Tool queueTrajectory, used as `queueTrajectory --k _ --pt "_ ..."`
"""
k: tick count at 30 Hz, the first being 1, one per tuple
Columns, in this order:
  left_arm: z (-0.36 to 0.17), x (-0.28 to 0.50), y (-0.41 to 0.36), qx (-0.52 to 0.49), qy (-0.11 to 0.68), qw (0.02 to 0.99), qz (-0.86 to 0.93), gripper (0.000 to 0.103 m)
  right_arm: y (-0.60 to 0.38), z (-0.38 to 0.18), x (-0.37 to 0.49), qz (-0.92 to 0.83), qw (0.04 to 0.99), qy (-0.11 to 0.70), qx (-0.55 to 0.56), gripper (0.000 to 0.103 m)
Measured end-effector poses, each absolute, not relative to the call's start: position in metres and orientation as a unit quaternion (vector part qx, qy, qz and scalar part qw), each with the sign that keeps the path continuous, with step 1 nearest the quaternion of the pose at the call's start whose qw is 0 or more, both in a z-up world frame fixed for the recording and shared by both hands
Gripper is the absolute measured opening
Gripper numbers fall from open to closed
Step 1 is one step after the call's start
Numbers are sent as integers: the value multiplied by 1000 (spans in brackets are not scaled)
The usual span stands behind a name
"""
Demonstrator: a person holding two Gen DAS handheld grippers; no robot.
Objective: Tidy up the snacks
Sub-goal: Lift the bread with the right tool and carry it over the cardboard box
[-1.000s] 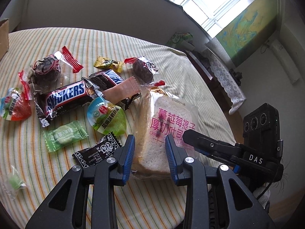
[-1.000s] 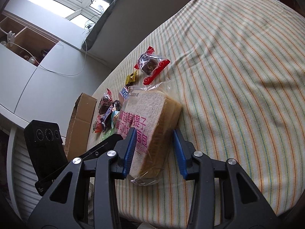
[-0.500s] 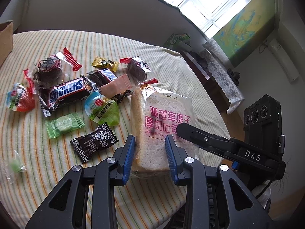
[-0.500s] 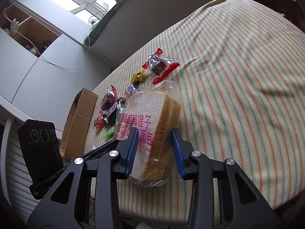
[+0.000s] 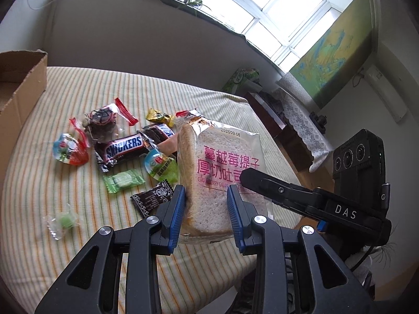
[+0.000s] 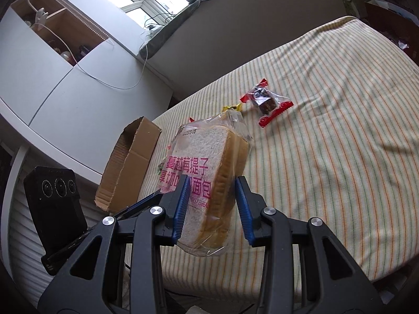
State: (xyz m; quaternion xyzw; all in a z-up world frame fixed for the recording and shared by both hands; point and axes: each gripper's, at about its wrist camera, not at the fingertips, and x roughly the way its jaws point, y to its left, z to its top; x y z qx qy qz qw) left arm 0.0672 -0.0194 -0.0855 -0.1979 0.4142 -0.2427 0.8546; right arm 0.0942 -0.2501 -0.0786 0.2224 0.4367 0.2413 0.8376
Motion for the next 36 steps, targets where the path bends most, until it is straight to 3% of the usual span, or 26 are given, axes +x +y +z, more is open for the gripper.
queueTrajectory --k 22,36 --pt "-56 21 135 -262 337 894 -136 31 -71 -30 107 356 824 425 115 37" --pt "-74 9 222 -296 324 897 -49 31 41 -47 121 411 793 445 57 37"
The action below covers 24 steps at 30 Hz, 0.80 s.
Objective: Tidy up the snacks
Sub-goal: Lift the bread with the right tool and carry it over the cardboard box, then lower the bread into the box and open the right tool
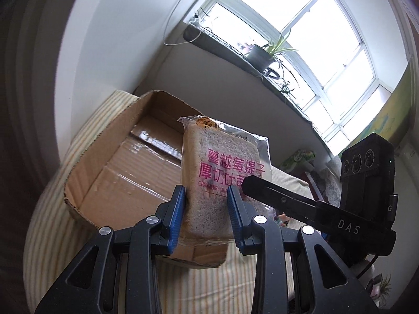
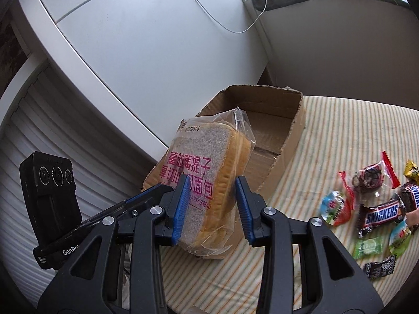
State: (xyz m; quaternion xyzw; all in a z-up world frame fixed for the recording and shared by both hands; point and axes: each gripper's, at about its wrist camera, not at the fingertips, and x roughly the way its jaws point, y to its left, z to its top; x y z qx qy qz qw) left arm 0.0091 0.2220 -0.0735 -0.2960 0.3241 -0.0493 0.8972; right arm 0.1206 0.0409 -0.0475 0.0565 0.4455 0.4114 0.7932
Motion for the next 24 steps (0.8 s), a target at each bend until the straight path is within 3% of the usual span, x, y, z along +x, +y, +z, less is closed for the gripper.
queueTrajectory --k 10,24 --pt "-89 22 232 -272 346 898 -12 31 67 -73 135 418 774 473 52 37" --pt "-85 25 230 -237 349 906 26 31 51 -65 137 411 783 464 58 37"
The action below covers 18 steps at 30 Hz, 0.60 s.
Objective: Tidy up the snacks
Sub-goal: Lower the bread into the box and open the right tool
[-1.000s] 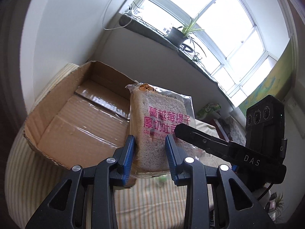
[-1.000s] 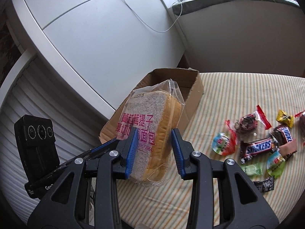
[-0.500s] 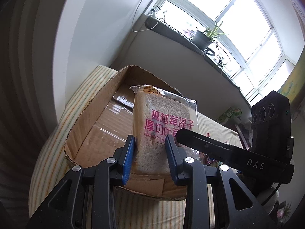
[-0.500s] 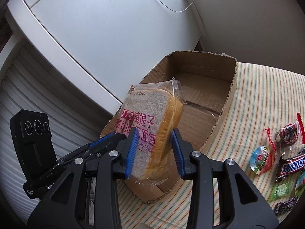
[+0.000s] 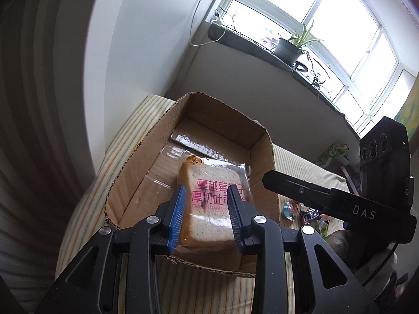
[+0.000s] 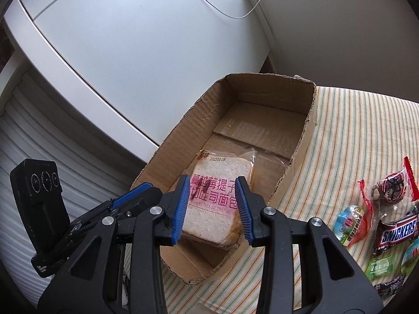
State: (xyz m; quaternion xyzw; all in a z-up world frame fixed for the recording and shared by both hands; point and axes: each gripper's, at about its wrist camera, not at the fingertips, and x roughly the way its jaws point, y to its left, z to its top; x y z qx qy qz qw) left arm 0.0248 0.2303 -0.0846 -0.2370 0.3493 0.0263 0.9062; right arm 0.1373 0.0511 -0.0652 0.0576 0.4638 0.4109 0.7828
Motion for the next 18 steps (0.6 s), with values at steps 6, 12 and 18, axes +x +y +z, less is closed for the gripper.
queueTrajectory --k 6,12,18 --pt "-74 19 220 -221 344 912 32 31 37 -52 126 407 797 445 44 38" --pt "-60 8 204 -210 330 920 26 32 -5 -33 115 383 828 408 46 72" --pt "-52 1 180 -207 319 925 -1 32 -63 -20 104 343 860 376 35 72"
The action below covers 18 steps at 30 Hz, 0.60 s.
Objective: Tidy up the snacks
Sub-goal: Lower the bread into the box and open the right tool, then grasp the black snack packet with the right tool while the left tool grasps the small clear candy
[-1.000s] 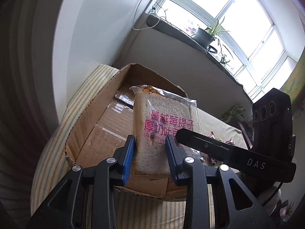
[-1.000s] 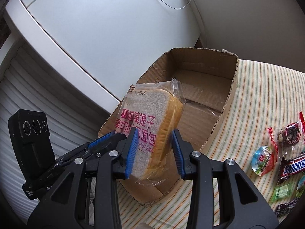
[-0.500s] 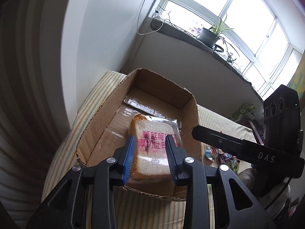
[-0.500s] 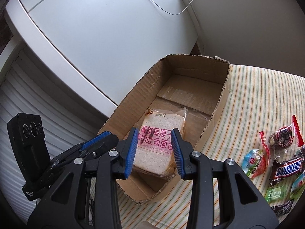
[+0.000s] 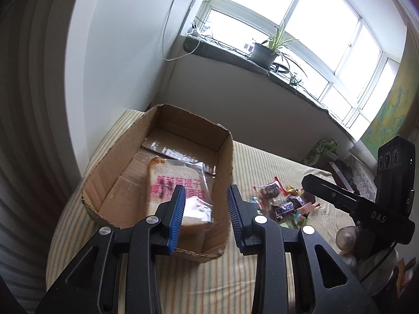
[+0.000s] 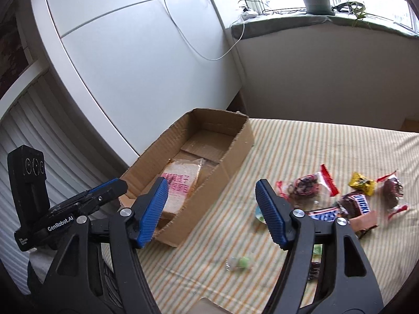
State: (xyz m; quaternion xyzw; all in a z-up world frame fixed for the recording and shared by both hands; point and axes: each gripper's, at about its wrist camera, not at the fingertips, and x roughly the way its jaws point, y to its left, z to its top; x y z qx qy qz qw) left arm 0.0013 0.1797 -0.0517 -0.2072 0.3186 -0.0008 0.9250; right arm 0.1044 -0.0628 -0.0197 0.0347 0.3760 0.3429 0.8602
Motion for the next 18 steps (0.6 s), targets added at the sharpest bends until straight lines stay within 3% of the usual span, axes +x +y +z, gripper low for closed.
queueTrajectory --k 8,18 --pt "-63 -2 127 -193 336 920 -63 32 -137 -26 94 265 890 372 20 72" --pt "-98 1 73 -169 396 897 -103 32 -172 -83 79 226 879 421 -4 72"
